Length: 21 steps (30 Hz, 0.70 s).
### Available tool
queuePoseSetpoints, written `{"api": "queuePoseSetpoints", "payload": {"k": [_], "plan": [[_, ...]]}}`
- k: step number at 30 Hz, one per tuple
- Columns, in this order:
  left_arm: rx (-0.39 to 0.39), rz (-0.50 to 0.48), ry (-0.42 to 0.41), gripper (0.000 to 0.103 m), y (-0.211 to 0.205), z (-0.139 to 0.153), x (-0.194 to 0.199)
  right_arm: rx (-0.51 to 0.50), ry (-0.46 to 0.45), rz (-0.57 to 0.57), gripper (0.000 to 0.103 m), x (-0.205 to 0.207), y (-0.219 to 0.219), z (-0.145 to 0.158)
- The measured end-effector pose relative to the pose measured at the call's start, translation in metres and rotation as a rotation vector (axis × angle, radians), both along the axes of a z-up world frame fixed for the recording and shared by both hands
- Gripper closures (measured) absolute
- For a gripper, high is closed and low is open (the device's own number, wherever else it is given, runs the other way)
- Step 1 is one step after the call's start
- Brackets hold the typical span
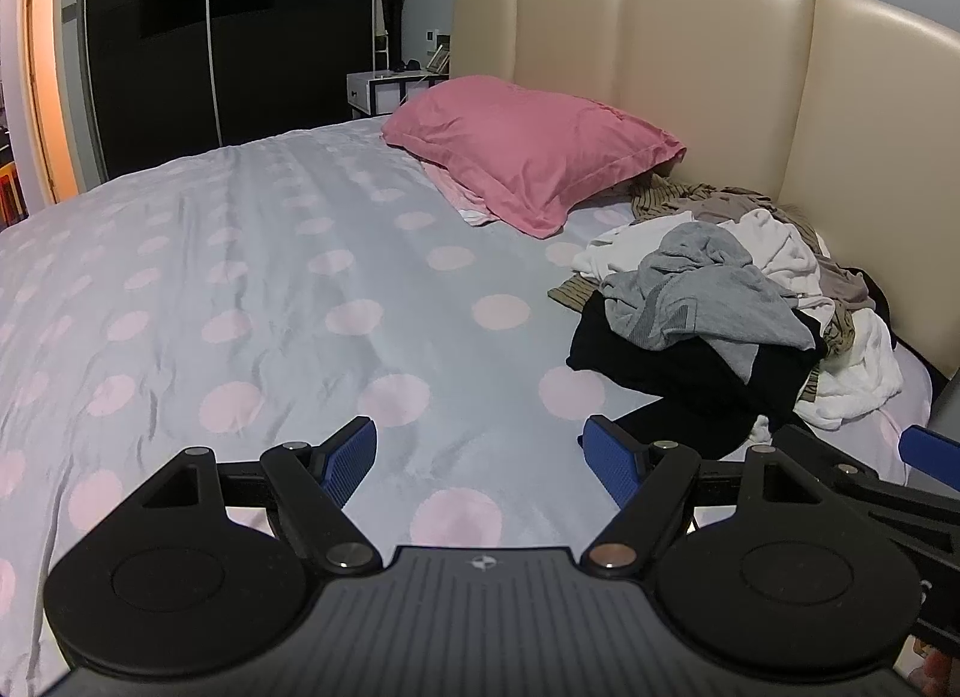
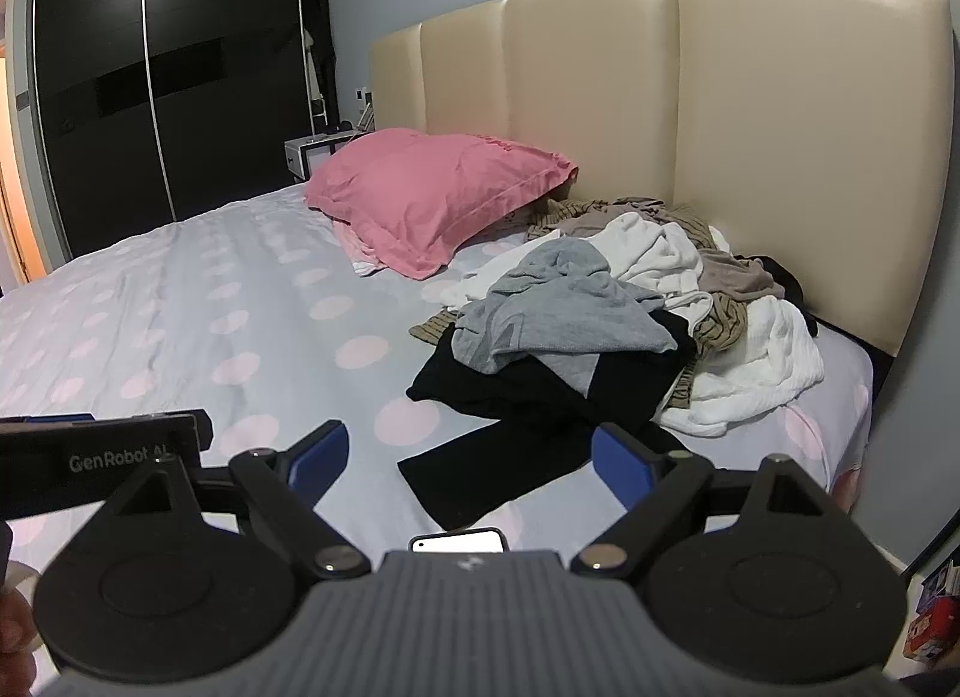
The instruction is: Fold clothes
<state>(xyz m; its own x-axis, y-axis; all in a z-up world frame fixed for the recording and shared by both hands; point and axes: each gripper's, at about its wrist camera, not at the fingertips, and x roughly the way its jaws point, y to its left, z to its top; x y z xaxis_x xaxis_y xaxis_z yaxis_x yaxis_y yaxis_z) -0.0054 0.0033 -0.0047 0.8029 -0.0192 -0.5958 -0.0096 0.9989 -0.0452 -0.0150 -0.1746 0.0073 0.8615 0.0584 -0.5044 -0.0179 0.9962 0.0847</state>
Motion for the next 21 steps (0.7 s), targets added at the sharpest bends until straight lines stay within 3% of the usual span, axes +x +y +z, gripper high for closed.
{"api": "queuePoseSetpoints", "payload": {"k": [21], "plan": [[0.011, 0.014, 0.045, 0.028, -0.0014, -0.002, 0.0064, -0.02, -0.002, -0.005, 0.013, -0.0015, 0.0015, -0.0016]]}}
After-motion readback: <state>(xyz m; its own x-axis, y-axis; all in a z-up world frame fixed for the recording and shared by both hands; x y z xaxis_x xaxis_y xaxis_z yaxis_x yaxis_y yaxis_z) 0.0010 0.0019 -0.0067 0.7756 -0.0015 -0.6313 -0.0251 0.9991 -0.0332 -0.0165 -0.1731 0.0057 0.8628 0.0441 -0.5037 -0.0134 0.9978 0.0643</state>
